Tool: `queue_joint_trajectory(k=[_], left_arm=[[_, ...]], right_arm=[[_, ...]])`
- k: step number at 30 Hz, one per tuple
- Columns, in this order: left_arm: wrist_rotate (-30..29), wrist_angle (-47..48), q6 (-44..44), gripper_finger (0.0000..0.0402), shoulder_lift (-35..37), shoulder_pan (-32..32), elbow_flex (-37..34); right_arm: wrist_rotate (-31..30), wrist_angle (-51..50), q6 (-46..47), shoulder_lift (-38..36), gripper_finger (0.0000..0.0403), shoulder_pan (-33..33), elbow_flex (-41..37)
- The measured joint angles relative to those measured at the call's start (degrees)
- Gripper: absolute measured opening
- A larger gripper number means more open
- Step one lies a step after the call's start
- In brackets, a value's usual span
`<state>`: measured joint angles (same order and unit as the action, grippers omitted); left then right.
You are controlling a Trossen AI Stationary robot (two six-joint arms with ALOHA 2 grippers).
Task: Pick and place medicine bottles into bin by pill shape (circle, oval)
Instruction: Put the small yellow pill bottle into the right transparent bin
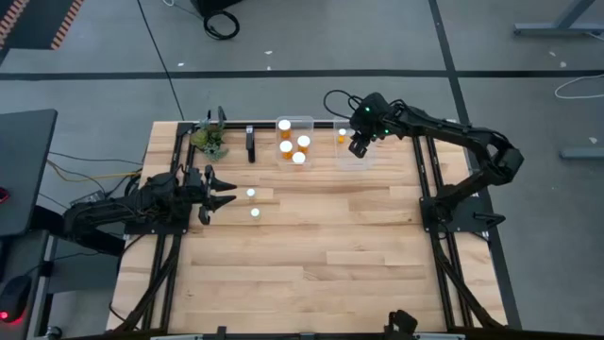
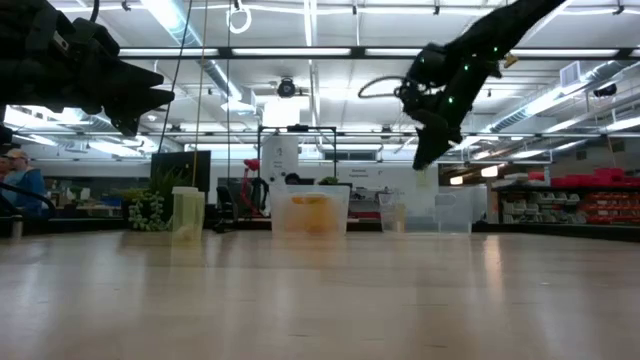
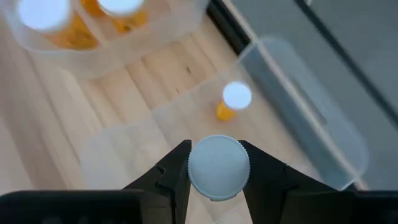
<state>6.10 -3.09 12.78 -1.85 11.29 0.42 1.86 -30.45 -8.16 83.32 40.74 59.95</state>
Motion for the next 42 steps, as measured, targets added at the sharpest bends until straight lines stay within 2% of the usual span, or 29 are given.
queue_joint_trajectory(k=[9,15,25,42], left_arm=[[0.0,0.0,0.0,0.0172,0.0,0.0,0.0],[0.0,0.0,0.0,0.0172,0.0,0.0,0.0],[0.0,0.0,0.0,0.0172,0.0,0.0,0.0],[0.0,0.0,0.0,0.0172,0.0,0.0,0.0]], right_arm=[[1.7,5.5,0.7,9.2,0.0131,2.4,-0.7],[4.2,7.8,1.3,12.5,0.0131,2.7,-0.7],[5.7,9.3,2.3,12.7,0.0131,2.5,-1.3],[4.5,12.7,3.7,12.7,0.0142,2.5,-6.0]])
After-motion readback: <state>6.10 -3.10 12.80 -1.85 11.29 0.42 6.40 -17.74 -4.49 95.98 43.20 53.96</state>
